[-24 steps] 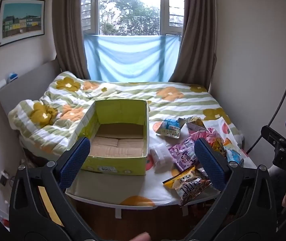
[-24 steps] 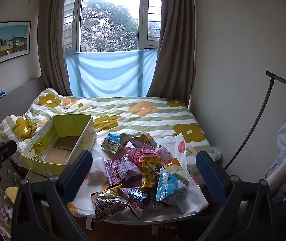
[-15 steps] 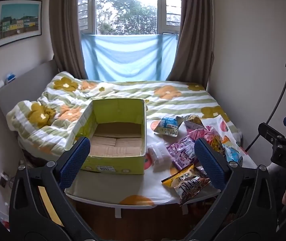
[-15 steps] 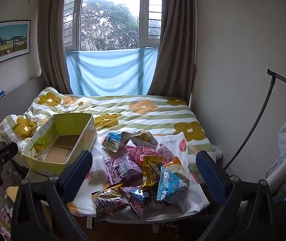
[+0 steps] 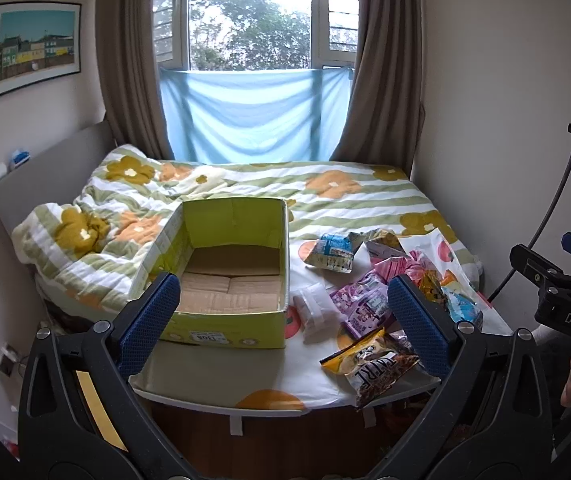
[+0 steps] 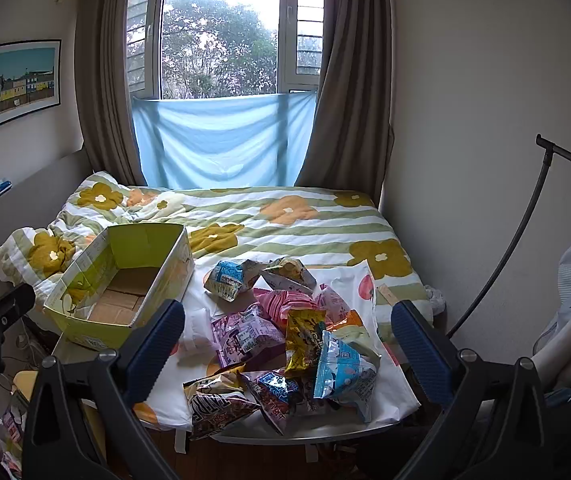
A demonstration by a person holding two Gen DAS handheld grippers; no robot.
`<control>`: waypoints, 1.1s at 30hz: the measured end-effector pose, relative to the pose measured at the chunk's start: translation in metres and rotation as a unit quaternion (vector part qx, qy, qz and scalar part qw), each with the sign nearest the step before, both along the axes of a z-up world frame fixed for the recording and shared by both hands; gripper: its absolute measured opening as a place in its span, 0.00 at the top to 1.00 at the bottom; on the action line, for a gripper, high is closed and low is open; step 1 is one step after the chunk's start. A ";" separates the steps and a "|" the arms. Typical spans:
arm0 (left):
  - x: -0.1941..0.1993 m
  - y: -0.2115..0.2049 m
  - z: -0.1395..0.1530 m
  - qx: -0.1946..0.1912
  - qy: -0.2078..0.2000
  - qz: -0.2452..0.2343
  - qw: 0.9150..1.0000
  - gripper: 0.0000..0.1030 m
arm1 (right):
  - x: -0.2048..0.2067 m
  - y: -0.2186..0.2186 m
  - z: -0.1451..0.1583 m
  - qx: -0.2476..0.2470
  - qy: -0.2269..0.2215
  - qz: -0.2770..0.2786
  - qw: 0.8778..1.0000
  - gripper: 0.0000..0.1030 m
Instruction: Organize snacks
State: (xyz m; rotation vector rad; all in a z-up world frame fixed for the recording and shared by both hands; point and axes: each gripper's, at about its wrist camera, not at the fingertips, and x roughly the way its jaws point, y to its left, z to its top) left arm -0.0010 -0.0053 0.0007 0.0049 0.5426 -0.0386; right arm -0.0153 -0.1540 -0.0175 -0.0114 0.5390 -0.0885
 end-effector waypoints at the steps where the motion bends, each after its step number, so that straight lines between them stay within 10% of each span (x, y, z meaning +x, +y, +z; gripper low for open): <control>1: 0.000 -0.001 0.000 0.000 0.000 -0.001 1.000 0.00 | 0.000 0.000 0.000 0.000 0.000 0.001 1.000 0.00; 33: -0.008 -0.010 0.003 0.004 0.001 0.001 1.000 0.00 | -0.007 -0.007 0.007 0.011 -0.001 -0.007 1.000 0.00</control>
